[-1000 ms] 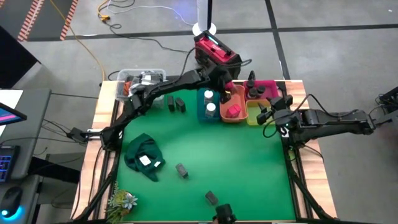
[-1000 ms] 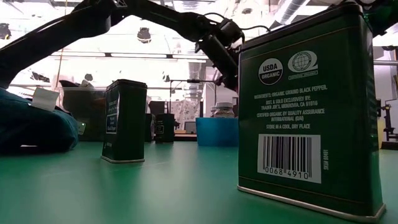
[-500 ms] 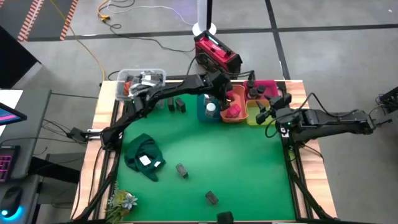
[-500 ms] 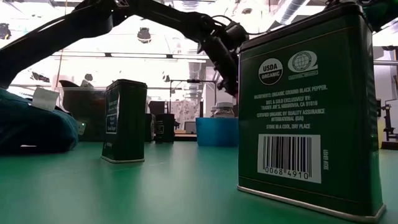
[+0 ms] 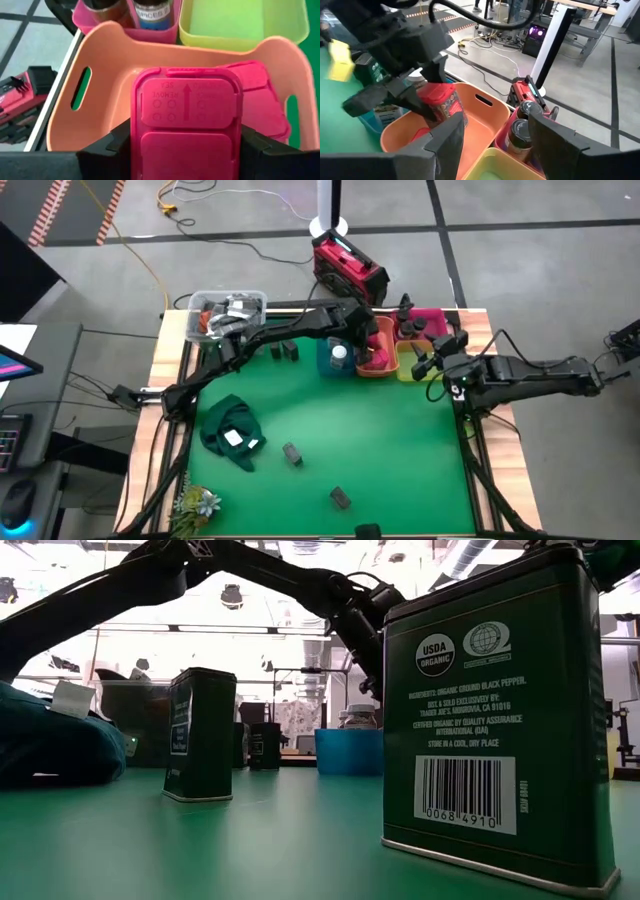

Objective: Sort spices by type
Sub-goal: Put the red seasoning can into the orange bin

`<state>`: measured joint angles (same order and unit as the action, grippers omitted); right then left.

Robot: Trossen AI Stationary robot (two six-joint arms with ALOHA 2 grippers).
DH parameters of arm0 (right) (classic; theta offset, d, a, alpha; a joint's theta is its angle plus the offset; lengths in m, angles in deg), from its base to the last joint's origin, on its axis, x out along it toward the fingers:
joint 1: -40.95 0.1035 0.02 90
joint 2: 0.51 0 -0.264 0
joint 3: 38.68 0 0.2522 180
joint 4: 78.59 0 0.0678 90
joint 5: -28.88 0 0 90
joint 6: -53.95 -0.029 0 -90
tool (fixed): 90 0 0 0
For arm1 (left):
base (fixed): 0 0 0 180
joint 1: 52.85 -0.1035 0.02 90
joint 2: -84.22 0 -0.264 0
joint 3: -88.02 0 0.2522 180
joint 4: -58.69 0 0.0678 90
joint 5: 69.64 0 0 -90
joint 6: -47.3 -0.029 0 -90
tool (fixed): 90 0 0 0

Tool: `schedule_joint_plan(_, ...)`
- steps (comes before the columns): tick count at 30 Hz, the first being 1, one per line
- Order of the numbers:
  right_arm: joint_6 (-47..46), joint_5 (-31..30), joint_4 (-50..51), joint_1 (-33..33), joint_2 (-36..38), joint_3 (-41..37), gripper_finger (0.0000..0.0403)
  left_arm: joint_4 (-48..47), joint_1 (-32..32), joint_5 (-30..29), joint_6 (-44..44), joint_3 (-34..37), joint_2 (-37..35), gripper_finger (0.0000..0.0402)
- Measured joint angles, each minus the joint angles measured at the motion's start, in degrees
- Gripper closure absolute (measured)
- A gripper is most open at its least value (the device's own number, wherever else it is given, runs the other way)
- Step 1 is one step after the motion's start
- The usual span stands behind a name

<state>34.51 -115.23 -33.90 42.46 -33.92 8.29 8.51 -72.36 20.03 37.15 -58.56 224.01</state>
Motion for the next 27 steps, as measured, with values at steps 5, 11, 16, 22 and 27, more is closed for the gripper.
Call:
schedule_joint_plan(5,-0.26,0.22,-0.04,0.03,0.00,0.00,0.0154,-0.08,0.00,0.00,0.28,0.02,0.15,0.0195)
schedule_joint_plan(11,-0.46,0.24,-0.04,0.03,0.00,0.00,0.0154,-0.16,0.00,0.00,0.83,0.02,0.15,0.0195)
schedule_joint_plan(16,-0.48,0.27,-0.04,0.03,0.00,0.00,0.0154,-0.78,0.00,-0.02,1.49,0.02,0.15,0.0195)
schedule_joint_plan(22,-0.60,0.27,-0.04,0.03,0.00,0.00,0.0154,-3.07,0.00,-0.02,0.20,0.02,0.15,0.0195)
schedule_joint_plan(27,-0.59,0.29,-0.04,0.03,0.00,0.00,0.0154,-3.00,0.02,-0.02,-0.09,0.00,0.15,0.0181)
